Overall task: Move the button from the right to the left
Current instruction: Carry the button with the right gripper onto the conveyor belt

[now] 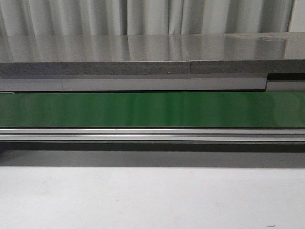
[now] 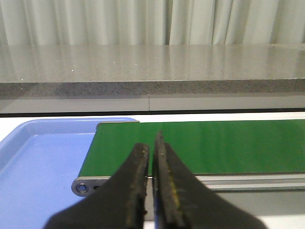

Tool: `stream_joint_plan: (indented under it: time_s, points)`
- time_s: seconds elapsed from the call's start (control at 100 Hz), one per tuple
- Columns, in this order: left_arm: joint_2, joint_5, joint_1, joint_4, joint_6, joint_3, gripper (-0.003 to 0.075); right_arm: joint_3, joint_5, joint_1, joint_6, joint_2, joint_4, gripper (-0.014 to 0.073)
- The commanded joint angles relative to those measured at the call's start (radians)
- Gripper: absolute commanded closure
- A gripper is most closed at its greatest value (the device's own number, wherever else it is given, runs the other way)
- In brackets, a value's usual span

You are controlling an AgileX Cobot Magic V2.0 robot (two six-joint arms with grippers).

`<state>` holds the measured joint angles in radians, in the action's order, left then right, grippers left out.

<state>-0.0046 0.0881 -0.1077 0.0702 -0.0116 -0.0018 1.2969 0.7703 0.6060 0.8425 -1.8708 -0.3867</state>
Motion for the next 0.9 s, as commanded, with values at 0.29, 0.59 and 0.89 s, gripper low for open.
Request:
stream_joint_plan:
  time_s: [0.29,0.59,0.89]
  points:
    - [-0.035,-0.075,-0.007,-0.010,-0.009,0.040,0.0715,0.030,0.053,-0.128,-0.171,0.223,0.003,0.0410]
    - [-0.035,-0.075,-0.007,-0.010,-0.009,0.040,0.0715,-0.028,0.043,-0.284,-0.350,0.266,0.145,0.0410]
    - [-0.035,-0.075,-0.007,-0.010,-0.009,0.040,0.0715,-0.163,-0.053,-0.330,-0.389,0.267,0.145,0.0410]
